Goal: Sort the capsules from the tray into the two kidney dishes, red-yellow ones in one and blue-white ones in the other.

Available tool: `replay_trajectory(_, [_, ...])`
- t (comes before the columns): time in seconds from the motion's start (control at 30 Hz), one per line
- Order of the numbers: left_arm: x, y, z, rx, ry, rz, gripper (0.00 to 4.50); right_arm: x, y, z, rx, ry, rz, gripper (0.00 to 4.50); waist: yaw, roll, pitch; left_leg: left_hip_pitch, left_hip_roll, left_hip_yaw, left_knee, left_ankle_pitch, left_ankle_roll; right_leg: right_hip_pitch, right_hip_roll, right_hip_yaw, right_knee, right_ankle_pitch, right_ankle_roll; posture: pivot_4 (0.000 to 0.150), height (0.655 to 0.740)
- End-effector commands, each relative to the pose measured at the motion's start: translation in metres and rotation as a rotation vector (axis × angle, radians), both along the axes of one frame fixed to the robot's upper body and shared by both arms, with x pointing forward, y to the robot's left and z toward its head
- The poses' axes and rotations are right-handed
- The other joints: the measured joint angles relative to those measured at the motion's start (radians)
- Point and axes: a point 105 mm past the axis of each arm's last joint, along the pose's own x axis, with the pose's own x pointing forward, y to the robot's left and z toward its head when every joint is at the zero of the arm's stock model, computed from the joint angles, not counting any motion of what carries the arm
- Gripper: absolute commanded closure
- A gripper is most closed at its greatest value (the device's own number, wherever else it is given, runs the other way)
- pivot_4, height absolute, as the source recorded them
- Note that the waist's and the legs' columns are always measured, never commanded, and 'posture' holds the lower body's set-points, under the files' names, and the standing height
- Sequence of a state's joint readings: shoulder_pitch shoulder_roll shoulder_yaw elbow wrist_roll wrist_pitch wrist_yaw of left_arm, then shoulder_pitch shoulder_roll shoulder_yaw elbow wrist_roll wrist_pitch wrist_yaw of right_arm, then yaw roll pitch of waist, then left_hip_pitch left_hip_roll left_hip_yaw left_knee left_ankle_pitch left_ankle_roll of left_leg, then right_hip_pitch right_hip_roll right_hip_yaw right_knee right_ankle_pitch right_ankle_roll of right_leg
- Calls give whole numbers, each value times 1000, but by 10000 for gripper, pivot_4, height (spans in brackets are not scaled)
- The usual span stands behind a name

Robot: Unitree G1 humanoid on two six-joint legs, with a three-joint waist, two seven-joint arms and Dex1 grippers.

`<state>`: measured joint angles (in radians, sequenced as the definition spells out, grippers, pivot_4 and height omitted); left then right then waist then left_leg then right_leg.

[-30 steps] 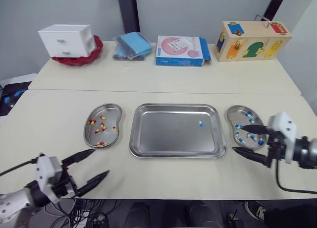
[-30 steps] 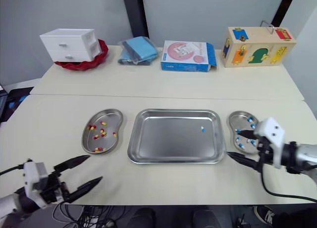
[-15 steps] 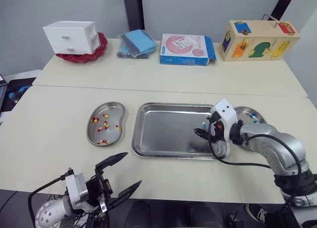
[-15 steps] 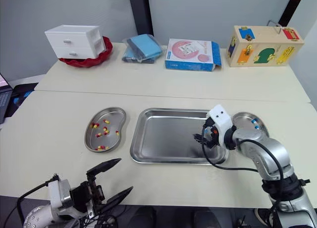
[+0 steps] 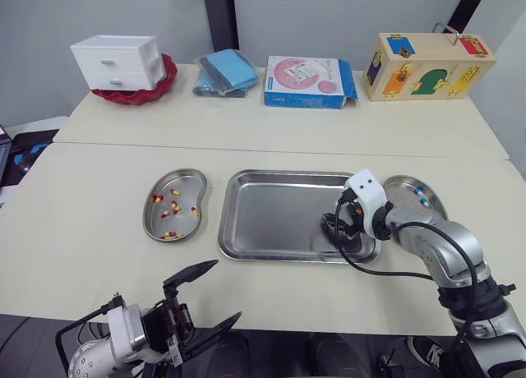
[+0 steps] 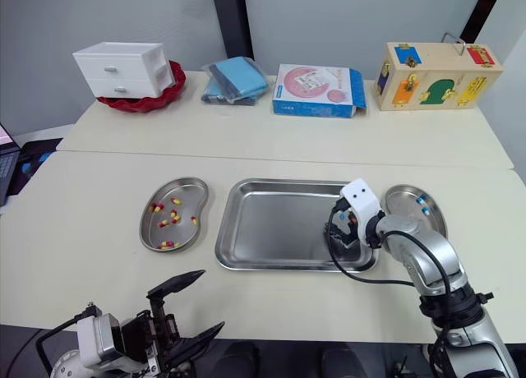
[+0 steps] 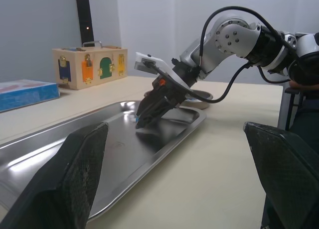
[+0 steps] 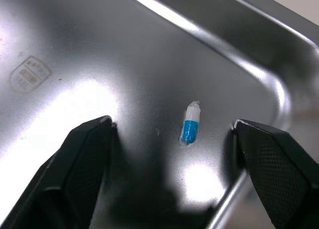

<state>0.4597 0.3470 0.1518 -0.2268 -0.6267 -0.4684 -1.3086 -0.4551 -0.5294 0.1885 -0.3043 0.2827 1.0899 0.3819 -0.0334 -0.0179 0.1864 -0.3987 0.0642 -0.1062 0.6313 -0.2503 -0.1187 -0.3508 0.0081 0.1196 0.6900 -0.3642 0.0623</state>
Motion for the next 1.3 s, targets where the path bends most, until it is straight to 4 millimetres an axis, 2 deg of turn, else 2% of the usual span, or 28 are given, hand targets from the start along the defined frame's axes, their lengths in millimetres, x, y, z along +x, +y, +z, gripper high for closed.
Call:
replay_trajectory(0.03, [-3, 0, 1, -9, -24, -2, 0, 3, 2, 7, -9, -44, 4, 16384, 0, 0, 0, 0, 0, 0, 0, 0, 0, 0, 0, 0, 0, 0, 0, 1500, 7400])
replay_trajectory(0.33, [-1, 7, -2, -8, -28, 23, 0, 3, 5, 6, -10, -55, 9, 41473, -2, 0, 0, 0, 0, 0, 0, 0, 0, 0, 0, 0, 0, 0, 0, 1500, 7400])
replay_trajectory(0.4, [0, 8, -3, -9, -28, 25, 0, 3, 5, 7, -8, -71, 13, 44730, -2, 0, 0, 0, 0, 0, 0, 0, 0, 0, 0, 0, 0, 0, 0, 1500, 7400])
replay_trajectory(0.5, [-1, 9, -4, -7, -27, 19, 0, 2, 3, 15, 14, -101, 24, 44730, -2, 0, 0, 0, 0, 0, 0, 0, 0, 0, 0, 0, 0, 0, 0, 1500, 7400])
replay_trajectory(0.63, [1, 9, -3, -7, -34, -2, 0, -2, -17, 37, 75, -152, 17, 44730, 3, 0, 0, 0, 0, 0, 0, 0, 0, 0, 0, 0, 0, 0, 0, 1500, 7400])
replay_trajectory(0.7, [1, 7, -1, -7, -40, -30, 0, -9, -33, 48, 93, -170, 21, 44730, 2, 0, 0, 0, 0, 0, 0, 0, 0, 0, 0, 0, 0, 0, 0, 1500, 7400])
replay_trajectory(0.87, [2, 2, 3, -16, -63, -90, 0, -26, -80, 58, 88, -175, -35, 44730, 3, 1, 0, 0, 0, 0, 0, 0, 0, 1, 0, 0, 0, 0, 0, 1500, 7400])
replay_trajectory(1.1, [4, -4, 2, -9, -79, -165, 0, -36, -134, 54, 40, -167, -210, 44730, -4, 2, -1, 2, 0, 1, 0, 0, 0, 1, 1, 1, 1, 0, 0, 1500, 7400])
replay_trajectory(1.3, [9, -4, 1, -12, -78, -171, 0, -36, -138, 50, 42, -162, -235, 44730, -8, 2, -1, 2, 0, 1, 1, 0, 0, 1, 1, 2, 2, 0, 0, 1500, 7400])
